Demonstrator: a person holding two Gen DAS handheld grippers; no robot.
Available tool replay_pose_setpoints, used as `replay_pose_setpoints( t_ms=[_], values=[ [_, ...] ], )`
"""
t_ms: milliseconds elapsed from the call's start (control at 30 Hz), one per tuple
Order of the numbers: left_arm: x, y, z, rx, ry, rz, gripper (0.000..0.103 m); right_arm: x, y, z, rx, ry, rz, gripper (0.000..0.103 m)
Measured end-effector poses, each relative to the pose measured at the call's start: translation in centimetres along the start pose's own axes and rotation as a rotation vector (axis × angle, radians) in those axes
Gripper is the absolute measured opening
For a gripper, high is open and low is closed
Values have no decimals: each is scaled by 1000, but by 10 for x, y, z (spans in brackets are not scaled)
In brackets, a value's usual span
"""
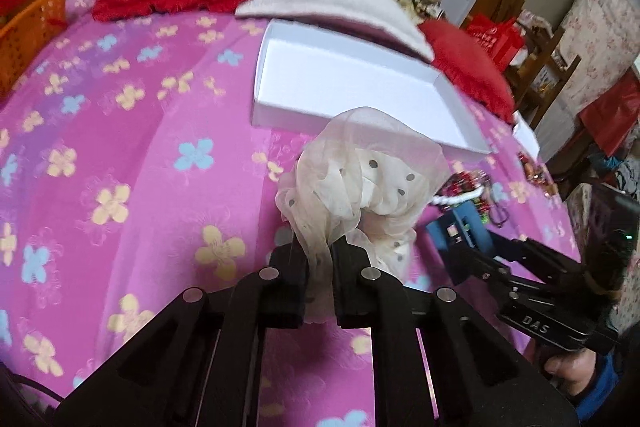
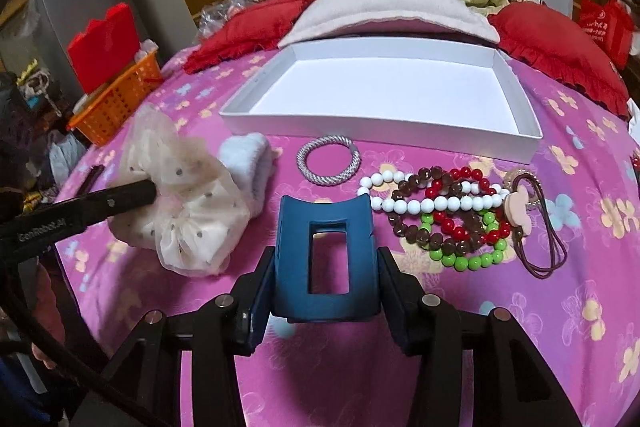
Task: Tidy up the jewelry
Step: 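Carry the scrunchie into the white tray with the left tool while the right tool drops the clip there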
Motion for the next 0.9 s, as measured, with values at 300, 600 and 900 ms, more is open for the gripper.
replay_pose_setpoints(
  t_ms=[300,600,900],
  values=[
    [45,-33,-12,-10,58,-73,9,48,-23,3,66,46,-60,47],
    [112,26,13,45,85,-25,9,142,25,-29,38,140,-66,47],
    [170,138,61,153,60,82,9,204,127,-48,2,198,27,47]
  ],
)
Point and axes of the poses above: each gripper's, at about its wrist camera, not at the fingertips, and y roughly the way its jaws point, z to its left, x to its top, the point moved 9 cm from there along y, roughly the way its jaws point, and after that the axes turned 11 degrees about y, right-handed, at the moved point
